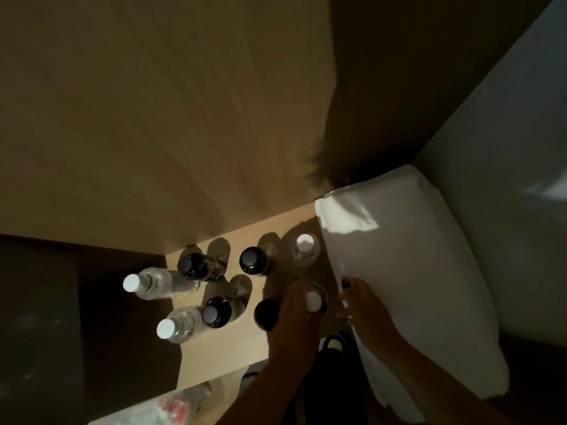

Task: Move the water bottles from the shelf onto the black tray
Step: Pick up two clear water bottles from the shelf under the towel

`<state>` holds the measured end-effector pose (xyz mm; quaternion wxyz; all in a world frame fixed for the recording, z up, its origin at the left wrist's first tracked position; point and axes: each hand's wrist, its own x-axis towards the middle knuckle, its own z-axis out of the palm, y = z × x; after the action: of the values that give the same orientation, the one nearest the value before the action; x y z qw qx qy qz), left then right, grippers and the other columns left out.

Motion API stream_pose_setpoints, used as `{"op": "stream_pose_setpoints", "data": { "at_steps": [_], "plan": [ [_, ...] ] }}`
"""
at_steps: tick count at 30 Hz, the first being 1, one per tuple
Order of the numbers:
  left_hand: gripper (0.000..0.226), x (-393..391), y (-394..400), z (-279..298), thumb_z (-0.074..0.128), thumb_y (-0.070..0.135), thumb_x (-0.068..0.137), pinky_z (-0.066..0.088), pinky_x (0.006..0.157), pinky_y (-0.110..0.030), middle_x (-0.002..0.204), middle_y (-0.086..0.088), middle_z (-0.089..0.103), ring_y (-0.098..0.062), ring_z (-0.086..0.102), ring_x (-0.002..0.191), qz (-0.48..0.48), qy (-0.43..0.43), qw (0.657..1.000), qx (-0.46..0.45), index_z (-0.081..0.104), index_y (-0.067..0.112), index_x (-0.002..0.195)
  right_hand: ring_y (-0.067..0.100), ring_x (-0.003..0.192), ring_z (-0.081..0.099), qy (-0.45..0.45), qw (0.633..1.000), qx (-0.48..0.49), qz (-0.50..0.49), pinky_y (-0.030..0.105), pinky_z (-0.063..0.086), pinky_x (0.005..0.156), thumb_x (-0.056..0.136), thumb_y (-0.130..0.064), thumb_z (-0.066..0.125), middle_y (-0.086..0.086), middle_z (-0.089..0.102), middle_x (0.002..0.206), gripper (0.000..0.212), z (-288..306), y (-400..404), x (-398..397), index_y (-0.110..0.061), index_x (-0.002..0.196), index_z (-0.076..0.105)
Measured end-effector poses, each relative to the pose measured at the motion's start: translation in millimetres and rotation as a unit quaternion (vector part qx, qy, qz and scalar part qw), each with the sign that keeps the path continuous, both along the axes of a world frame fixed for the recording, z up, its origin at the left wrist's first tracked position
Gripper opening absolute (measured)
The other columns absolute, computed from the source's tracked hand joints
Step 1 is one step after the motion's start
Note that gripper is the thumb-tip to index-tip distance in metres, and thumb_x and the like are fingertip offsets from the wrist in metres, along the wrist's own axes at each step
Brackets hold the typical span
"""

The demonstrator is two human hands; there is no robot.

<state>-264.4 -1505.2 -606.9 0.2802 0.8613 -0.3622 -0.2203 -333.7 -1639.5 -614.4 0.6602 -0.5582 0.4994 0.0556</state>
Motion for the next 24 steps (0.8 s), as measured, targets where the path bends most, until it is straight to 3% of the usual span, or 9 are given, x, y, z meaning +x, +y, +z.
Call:
{"op": "stream_pose_setpoints", "data": {
  "at_steps": [1, 4, 7, 10, 14, 16, 18, 22, 24],
  "plan": [
    [0.042, 4, 0, -5, 0.037, 0.054, 0.084, 0.046, 0.102, -0.037, 0.131, 0.007, 0.05, -0.01, 0.05, 0.12, -0.008, -0.023, 1.0, -0.008, 0.047, 0.036, 0.12, 0.017, 0.084, 0.064, -0.002, 1.0, -0.012, 0.003, 0.03, 0.051, 0.072, 0.098, -0.023, 0.047, -0.006, 0.06, 0.099, 0.024, -6, 2, -1, -0.024, 0.122, 0.051],
    [0.041, 11, -1, -3, 0.04, 0.041, 0.092, 0.046, 0.099, -0.041, 0.126, -0.002, 0.052, -0.017, 0.052, 0.116, -0.002, 0.057, 0.998, -0.027, 0.05, 0.017, 0.124, 0.012, 0.11, 0.055, -0.013, 0.993, -0.08, 0.091, 0.035, 0.05, 0.091, 0.089, -0.042, 0.056, -0.006, 0.052, 0.123, 0.051, -13, 11, -12, -0.033, 0.137, 0.041],
    [0.04, 23, 6, 10, 0.05, 0.017, 0.094, 0.039, 0.098, -0.023, 0.133, -0.006, 0.05, -0.023, 0.05, 0.122, 0.06, 0.122, 0.99, 0.021, 0.044, 0.013, 0.134, 0.005, 0.121, 0.044, -0.037, 0.976, -0.116, 0.18, 0.03, 0.048, 0.094, 0.063, -0.075, 0.058, -0.014, 0.036, 0.137, 0.089, -14, 21, -26, -0.051, 0.141, 0.023],
    [0.027, 32, 18, 21, 0.053, 0.019, 0.094, 0.046, 0.098, -0.032, 0.117, -0.002, 0.059, -0.018, 0.057, 0.109, 0.113, 0.161, 0.98, -0.013, 0.049, 0.028, 0.119, 0.009, 0.125, 0.042, -0.047, 0.967, -0.137, 0.209, 0.034, 0.048, 0.098, 0.063, -0.067, 0.065, -0.015, 0.03, 0.142, 0.092, -6, 22, -25, -0.061, 0.137, 0.012],
    [0.024, 42, 30, 46, 0.057, 0.018, 0.092, 0.054, 0.069, -0.023, 0.085, 0.002, 0.06, -0.011, 0.062, 0.078, 0.151, 0.161, 0.974, -0.043, 0.045, 0.038, 0.089, 0.007, 0.133, 0.03, -0.058, 0.95, -0.158, 0.263, 0.034, 0.039, 0.106, 0.064, -0.046, 0.082, -0.015, 0.027, 0.143, 0.109, 2, 17, -13, -0.036, 0.148, 0.012],
    [0.012, 49, 32, 62, 0.059, 0.02, 0.09, 0.053, 0.064, -0.013, 0.089, 0.006, 0.063, -0.001, 0.064, 0.075, 0.201, 0.188, 0.958, -0.079, 0.052, 0.028, 0.096, 0.01, 0.131, 0.032, -0.062, 0.937, -0.167, 0.301, 0.033, 0.04, 0.103, 0.062, -0.042, 0.083, -0.008, 0.031, 0.142, 0.111, 6, 17, -7, -0.034, 0.147, 0.013],
    [0.015, 57, 31, 67, 0.061, 0.022, 0.087, 0.054, 0.065, -0.015, 0.092, 0.008, 0.065, 0.003, 0.066, 0.079, 0.26, 0.224, 0.933, -0.111, 0.056, 0.024, 0.101, 0.013, 0.123, 0.046, -0.05, 0.934, -0.183, 0.303, 0.032, 0.049, 0.093, 0.06, -0.041, 0.083, -0.004, 0.044, 0.134, 0.101, 8, 17, -1, -0.034, 0.142, 0.026],
    [0.011, 70, 24, 68, 0.064, 0.019, 0.086, 0.055, 0.083, -0.05, 0.09, -0.008, 0.068, -0.028, 0.068, 0.09, 0.346, 0.278, 0.886, -0.133, 0.061, 0.029, 0.085, 0.011, 0.101, 0.061, -0.018, 0.928, -0.206, 0.311, 0.021, 0.052, 0.076, 0.063, -0.038, 0.081, -0.015, 0.054, 0.105, 0.071, 21, 19, 8, -0.031, 0.122, 0.043],
    [0.013, 76, 20, 67, 0.063, 0.019, 0.088, 0.055, 0.084, -0.053, 0.089, -0.013, 0.069, -0.034, 0.067, 0.089, 0.344, 0.282, 0.883, -0.149, 0.063, 0.03, 0.079, 0.006, 0.096, 0.061, -0.012, 0.939, -0.169, 0.301, 0.016, 0.05, 0.071, 0.063, -0.034, 0.082, -0.018, 0.056, 0.099, 0.065, 33, 21, 12, -0.038, 0.114, 0.042]
  ]
}}
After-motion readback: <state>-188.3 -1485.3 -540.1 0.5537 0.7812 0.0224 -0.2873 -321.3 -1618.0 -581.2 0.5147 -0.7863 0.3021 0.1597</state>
